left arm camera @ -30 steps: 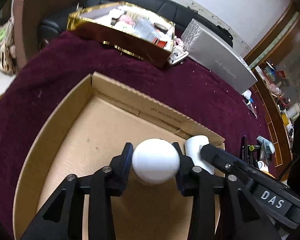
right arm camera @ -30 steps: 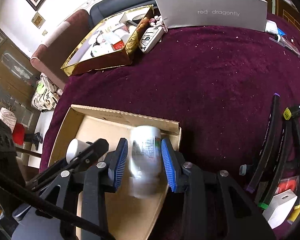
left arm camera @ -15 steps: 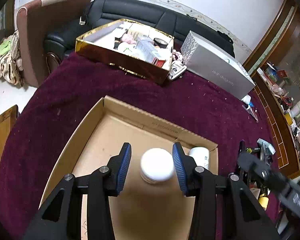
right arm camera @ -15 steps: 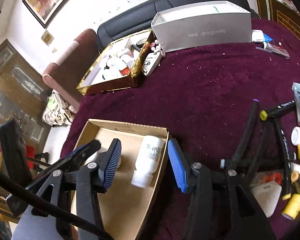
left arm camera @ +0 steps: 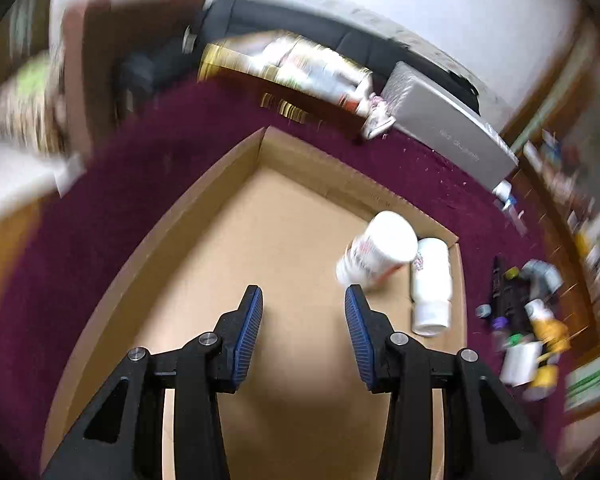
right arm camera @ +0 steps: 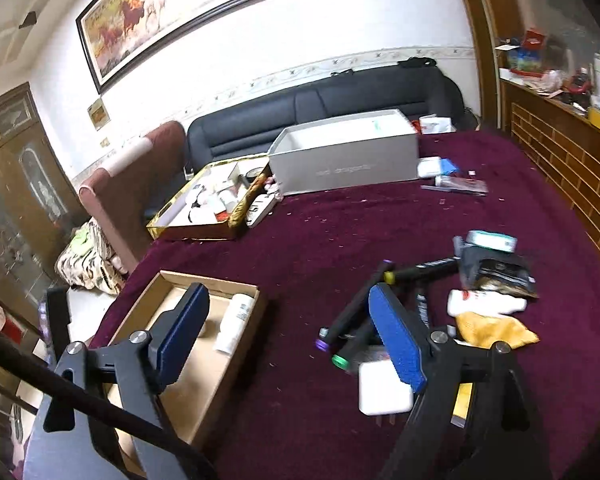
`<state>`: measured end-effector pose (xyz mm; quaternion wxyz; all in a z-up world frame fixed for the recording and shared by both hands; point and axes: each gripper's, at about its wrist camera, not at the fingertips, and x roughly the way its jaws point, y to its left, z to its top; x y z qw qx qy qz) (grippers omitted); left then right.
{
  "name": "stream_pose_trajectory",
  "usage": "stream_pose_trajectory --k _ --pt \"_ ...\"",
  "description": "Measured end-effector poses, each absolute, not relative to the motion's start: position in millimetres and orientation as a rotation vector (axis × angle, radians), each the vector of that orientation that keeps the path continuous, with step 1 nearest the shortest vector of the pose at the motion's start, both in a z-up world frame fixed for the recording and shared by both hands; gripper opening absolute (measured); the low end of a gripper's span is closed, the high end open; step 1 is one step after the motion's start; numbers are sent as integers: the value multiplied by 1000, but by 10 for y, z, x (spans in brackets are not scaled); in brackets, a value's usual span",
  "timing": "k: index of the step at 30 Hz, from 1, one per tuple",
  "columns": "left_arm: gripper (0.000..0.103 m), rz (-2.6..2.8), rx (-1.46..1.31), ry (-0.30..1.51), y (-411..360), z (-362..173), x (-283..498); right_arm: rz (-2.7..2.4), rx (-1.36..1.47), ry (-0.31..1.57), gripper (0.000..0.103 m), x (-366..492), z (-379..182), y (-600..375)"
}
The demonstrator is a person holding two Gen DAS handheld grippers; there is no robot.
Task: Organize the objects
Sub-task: 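Open both tools to release jar and bottle in the box, withdraw, then grasp the white charger plug with left tool while right tool approaches yellow tape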
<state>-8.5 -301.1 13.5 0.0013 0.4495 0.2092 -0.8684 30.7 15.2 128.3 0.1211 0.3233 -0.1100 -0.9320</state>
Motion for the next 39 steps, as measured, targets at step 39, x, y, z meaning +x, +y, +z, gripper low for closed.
stream_pose_trajectory --k 39 --pt "62 -2957 1550 184 -415 280 191 -2616 1229 -704 83 758 305 2049"
